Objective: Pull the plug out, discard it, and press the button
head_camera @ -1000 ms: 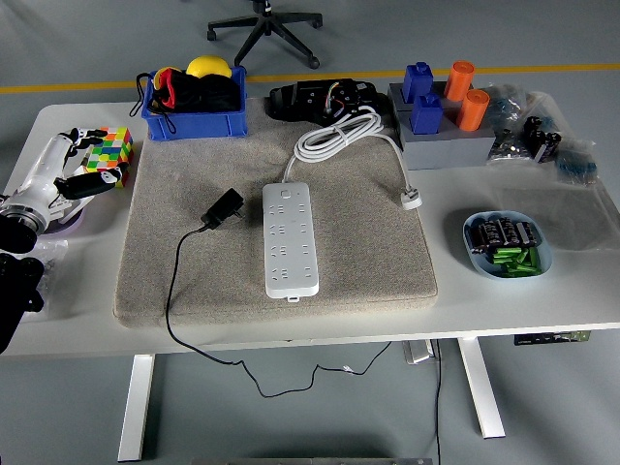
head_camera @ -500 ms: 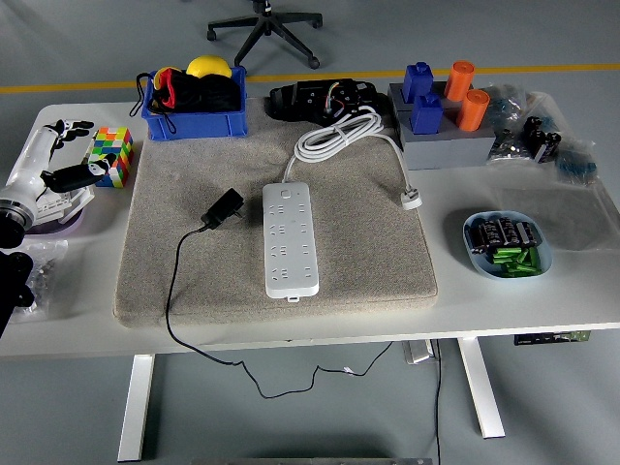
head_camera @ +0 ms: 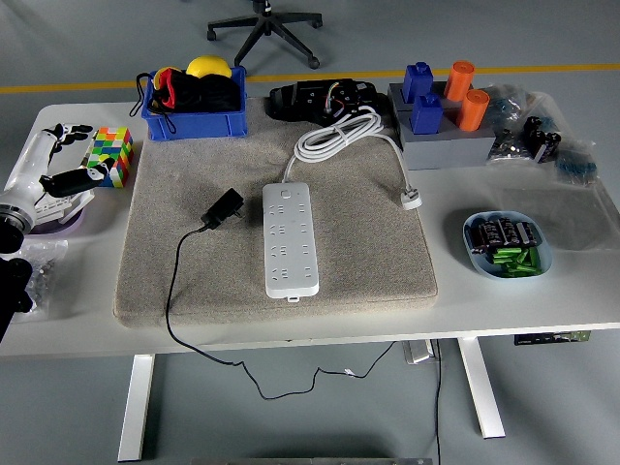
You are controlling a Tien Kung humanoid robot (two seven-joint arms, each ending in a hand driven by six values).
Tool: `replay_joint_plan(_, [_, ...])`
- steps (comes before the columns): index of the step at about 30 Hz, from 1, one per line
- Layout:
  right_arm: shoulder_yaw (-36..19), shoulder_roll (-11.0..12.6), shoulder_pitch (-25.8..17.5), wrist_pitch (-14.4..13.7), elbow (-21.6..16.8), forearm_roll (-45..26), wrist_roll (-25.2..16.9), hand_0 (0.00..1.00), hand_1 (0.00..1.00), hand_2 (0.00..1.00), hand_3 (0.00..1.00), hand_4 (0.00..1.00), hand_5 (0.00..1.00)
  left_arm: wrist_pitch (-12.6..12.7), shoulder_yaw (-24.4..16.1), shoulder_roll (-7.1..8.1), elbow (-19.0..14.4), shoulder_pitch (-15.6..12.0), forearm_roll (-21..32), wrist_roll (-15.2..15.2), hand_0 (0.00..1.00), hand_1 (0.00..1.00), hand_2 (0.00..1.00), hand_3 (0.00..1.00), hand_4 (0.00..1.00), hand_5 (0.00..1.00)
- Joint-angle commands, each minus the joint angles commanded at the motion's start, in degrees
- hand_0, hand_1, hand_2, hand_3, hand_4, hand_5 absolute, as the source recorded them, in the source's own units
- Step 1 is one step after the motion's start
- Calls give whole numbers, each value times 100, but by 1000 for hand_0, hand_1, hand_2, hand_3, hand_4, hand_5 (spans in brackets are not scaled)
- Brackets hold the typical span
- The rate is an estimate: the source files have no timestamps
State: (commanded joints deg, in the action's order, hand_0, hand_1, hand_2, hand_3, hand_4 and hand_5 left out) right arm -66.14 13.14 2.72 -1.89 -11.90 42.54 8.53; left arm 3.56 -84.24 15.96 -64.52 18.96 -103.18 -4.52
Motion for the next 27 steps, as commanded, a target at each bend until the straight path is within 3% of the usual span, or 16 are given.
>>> replay_joint_plan(27, [-91, -32, -18, 2, 8, 38, -3, 751, 668, 658, 619, 671, 510, -3, -76, -17, -75, -39, -31, -20, 865, 875, 819, 793, 745, 248])
